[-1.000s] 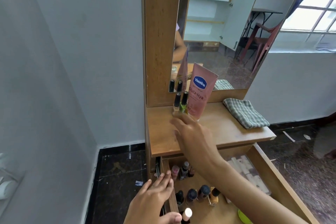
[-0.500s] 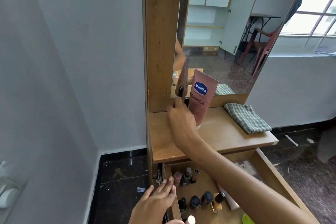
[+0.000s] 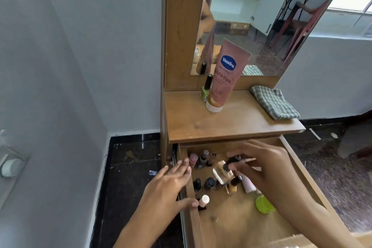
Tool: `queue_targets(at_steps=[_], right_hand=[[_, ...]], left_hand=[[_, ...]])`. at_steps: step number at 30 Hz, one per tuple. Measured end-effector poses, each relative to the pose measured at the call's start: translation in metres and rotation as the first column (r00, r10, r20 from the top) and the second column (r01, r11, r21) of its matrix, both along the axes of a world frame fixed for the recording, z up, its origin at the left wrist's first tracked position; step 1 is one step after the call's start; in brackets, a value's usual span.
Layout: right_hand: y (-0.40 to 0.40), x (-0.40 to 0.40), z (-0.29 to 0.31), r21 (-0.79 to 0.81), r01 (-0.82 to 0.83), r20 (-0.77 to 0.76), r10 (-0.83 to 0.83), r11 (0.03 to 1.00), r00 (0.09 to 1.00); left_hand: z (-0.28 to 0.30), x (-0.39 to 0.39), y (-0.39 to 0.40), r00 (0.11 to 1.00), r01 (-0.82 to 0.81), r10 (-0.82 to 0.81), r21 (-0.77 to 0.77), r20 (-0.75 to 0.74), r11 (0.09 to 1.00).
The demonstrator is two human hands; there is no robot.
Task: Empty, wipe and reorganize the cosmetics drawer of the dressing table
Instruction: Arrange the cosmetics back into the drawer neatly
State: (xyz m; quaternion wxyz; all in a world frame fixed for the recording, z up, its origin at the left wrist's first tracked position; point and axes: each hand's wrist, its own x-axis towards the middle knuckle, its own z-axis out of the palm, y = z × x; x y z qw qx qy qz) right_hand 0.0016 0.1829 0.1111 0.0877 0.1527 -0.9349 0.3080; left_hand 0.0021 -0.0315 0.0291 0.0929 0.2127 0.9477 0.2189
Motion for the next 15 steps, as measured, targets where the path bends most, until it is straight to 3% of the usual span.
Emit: queue_targets(at_steps=[7,15], right_hand=[[0.005,0.022,-0.052,0.112,-0.012,0.153,-0.006,0.994,0.988],[-0.001,0.021,-0.076,0.163,-0.031,0.180,0.001,0.986,0.984]], left_hand=[[-0.003,0.001,0.000,1.000,-0.023,0.023,0.032,-0.019,0.999],[-0.005,0.001,-0.001,0.999,-0.028,0.030,0.043,-0.035,0.999]])
